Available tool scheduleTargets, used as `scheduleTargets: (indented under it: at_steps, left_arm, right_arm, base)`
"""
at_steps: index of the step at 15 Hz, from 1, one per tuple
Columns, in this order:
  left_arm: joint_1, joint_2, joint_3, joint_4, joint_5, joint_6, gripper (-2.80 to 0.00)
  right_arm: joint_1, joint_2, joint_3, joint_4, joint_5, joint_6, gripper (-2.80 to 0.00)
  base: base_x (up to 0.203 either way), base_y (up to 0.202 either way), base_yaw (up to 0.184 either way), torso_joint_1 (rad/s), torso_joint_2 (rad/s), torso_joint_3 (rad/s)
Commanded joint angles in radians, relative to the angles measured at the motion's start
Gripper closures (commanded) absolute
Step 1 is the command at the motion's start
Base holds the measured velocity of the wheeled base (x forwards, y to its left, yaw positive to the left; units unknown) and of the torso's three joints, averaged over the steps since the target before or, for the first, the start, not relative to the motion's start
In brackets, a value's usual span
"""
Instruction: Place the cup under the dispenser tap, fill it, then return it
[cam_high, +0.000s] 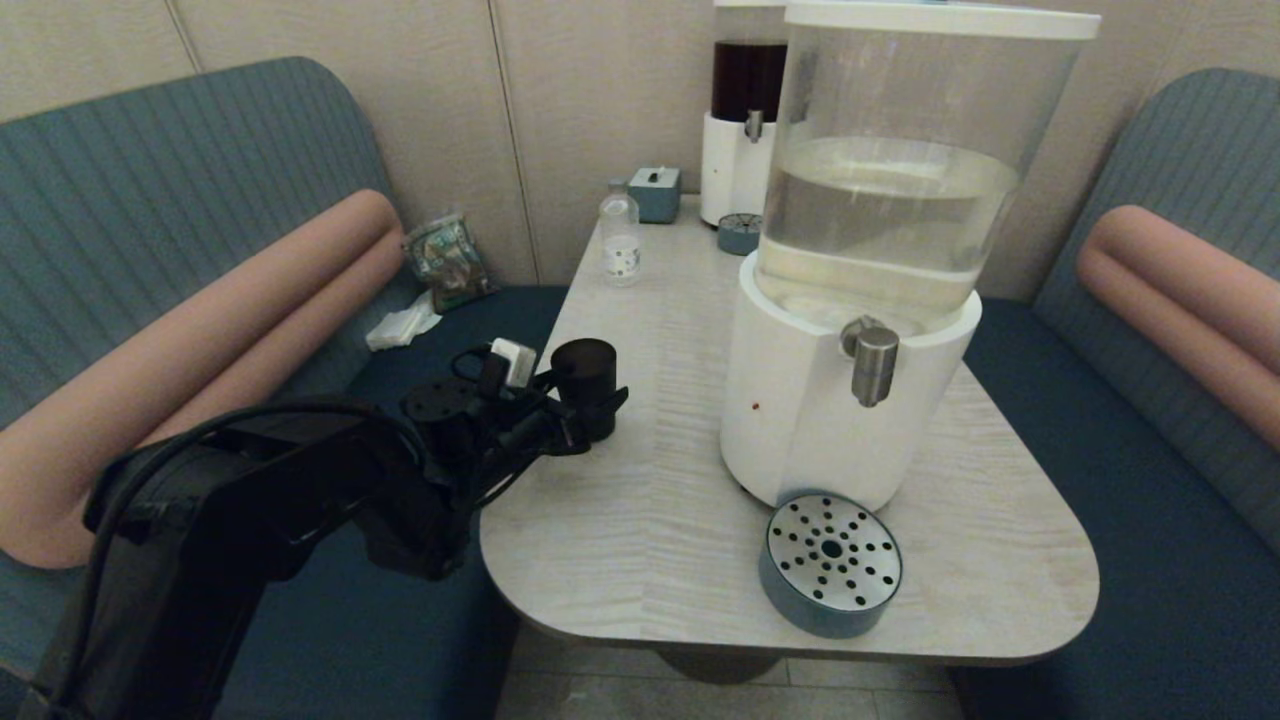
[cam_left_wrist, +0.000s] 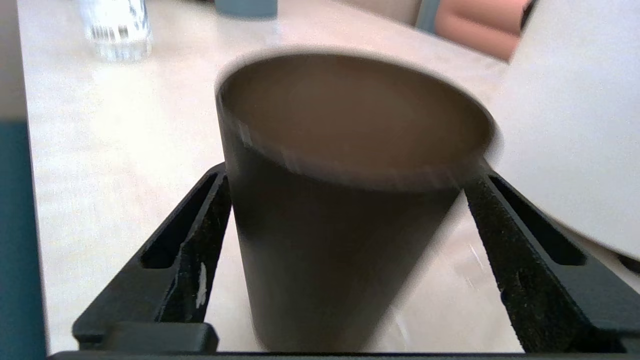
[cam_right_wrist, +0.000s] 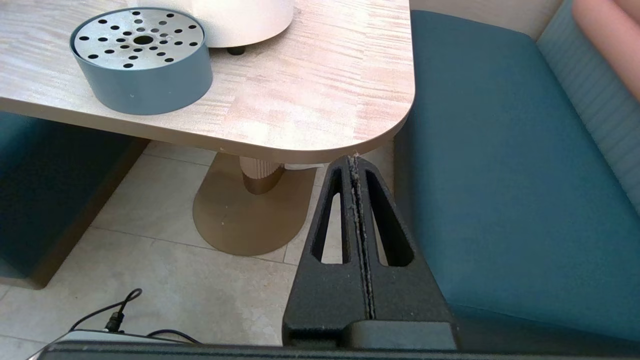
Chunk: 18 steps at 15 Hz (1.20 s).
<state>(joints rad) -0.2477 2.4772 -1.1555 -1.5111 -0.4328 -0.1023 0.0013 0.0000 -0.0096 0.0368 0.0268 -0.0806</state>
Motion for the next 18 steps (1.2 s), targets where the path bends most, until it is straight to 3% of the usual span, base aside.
scheduleTargets:
  at_steps: [1, 11, 16, 17, 18]
  left_arm:
    - [0.001, -0.055, 0.081, -0.013, -0.003, 0.0, -2.8]
    - [-0.001, -0.402, 0.554, -0.019, -0.001, 0.0, -2.8]
    - [-0.001, -0.772, 0.773, -0.013, 0.022, -0.001, -2.8]
    - [-0.001, -0.865, 0.812, -0.01, 0.024, -0.003, 0.0]
    - [0.0, -0.959, 0.848, -0.009, 0.031, -0.013, 0.0]
  right_arm:
    - [0.0, -0.002, 0.0, 0.0, 0.001, -0.001, 0.0]
    - [0.0, -0.002, -0.001, 0.0, 0.001, -0.001, 0.0]
    - [0.0, -0.002, 0.0, 0.0, 0.001, -0.001, 0.0]
    - [0.0, -0.002, 0.0, 0.0, 0.0, -0.001, 0.0]
    - [0.0, -0.002, 0.0, 0.0, 0.001, -0.001, 0.0]
  base:
    - [0.0, 0.0, 0.0, 0.0, 0.0, 0.0]
    - [0.0, 0.0, 0.0, 0.0, 0.0, 0.0]
    - [0.0, 0.0, 0.0, 0.0, 0.0, 0.0]
    - [0.0, 0.0, 0.0, 0.0, 0.0, 0.0]
    - [0.0, 0.0, 0.0, 0.0, 0.0, 0.0]
